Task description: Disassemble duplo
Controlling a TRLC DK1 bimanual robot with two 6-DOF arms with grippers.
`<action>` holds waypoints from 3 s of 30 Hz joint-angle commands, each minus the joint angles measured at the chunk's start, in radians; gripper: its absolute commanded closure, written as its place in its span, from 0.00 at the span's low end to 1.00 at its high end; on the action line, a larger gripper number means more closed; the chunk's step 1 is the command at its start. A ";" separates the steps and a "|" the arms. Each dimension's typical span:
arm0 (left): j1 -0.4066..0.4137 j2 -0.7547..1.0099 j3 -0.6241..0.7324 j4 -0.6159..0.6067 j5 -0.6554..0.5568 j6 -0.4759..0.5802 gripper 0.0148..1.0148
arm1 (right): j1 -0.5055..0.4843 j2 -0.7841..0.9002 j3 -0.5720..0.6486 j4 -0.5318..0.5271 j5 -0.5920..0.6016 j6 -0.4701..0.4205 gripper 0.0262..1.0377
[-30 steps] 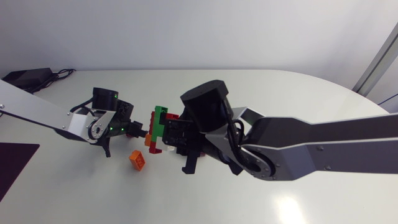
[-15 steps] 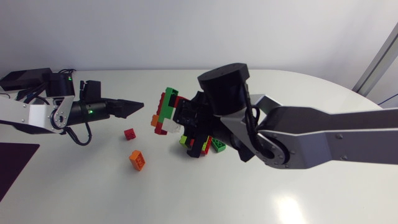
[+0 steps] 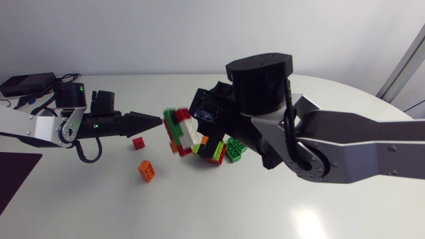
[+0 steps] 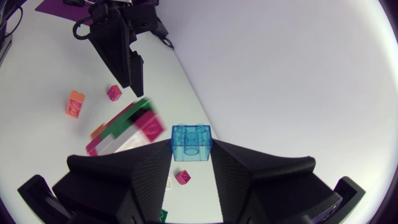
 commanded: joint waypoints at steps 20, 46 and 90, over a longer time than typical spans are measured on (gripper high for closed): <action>0.000 -0.084 -0.070 0.088 -0.068 -0.006 0.05 | -0.010 0.047 0.007 -0.009 0.000 0.012 0.62; -0.095 -0.204 -0.170 0.177 -0.680 0.169 0.04 | -0.082 0.190 0.109 -0.431 -0.531 -0.065 0.04; -0.143 -0.228 -0.192 0.179 -0.759 0.255 0.04 | -0.042 0.567 0.310 -0.559 -0.649 -0.267 0.04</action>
